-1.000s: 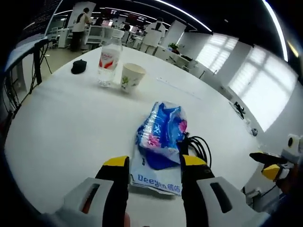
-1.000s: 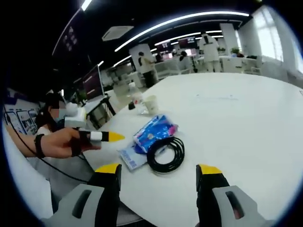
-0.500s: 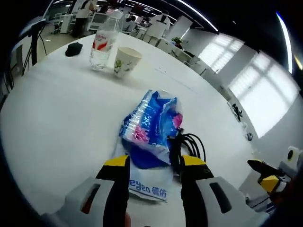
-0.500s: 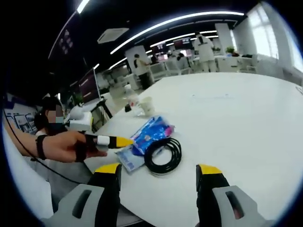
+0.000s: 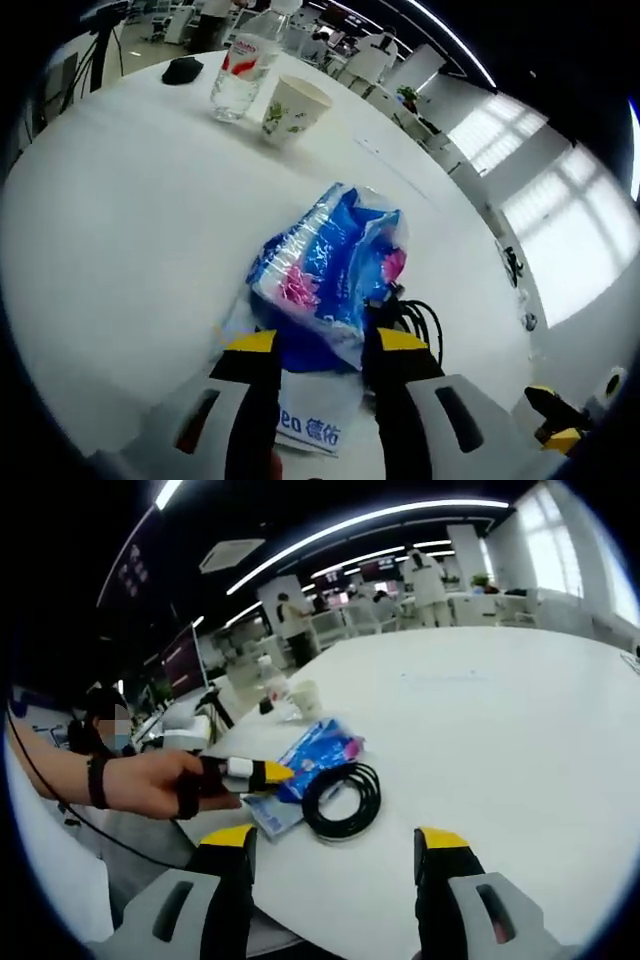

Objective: Arrange the tabletop items into an orderly group along one side of the table until the central work area is clear of visible clutter.

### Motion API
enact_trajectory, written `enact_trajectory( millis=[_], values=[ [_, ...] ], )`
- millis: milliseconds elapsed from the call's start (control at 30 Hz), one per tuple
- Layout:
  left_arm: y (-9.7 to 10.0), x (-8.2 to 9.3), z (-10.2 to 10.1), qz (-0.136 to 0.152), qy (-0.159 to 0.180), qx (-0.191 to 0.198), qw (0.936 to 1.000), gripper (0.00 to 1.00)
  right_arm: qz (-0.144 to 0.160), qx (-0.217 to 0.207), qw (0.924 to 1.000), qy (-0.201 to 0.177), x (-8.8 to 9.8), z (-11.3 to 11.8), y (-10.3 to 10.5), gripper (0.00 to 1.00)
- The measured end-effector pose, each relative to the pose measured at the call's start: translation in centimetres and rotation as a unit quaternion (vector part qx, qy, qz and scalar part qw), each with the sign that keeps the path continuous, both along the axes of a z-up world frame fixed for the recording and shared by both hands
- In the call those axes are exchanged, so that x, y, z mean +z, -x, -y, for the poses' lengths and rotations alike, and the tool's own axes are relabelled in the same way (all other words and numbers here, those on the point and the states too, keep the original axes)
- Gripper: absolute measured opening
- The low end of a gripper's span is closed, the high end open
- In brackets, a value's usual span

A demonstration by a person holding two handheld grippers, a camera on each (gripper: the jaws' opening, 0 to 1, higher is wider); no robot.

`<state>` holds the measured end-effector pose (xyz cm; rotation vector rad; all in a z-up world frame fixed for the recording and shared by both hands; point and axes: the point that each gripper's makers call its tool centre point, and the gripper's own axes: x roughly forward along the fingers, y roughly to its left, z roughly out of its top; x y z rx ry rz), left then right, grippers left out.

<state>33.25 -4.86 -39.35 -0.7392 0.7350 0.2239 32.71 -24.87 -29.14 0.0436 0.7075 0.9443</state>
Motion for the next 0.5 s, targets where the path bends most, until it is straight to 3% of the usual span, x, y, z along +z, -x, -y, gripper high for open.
enact_trajectory(
  millis=[167, 267, 500],
  values=[
    [0.15, -0.08, -0.27, -0.004, -0.011, 0.006, 0.9999, 0.23, 0.0, 0.001, 1.0, 0.002, 0.07, 0.29, -0.07, 0.65],
    [0.43, 0.34, -0.32, -0.001, -0.019, 0.008, 0.9998, 0.11, 0.001, 0.0, 1.0, 0.001, 0.06, 0.44, -0.27, 0.65],
    [0.77, 0.71, -1.09, 0.0, -0.034, 0.009, 0.9994, 0.02, 0.001, 0.007, 1.0, 0.003, -0.01, 0.47, -0.36, 0.64]
  ],
)
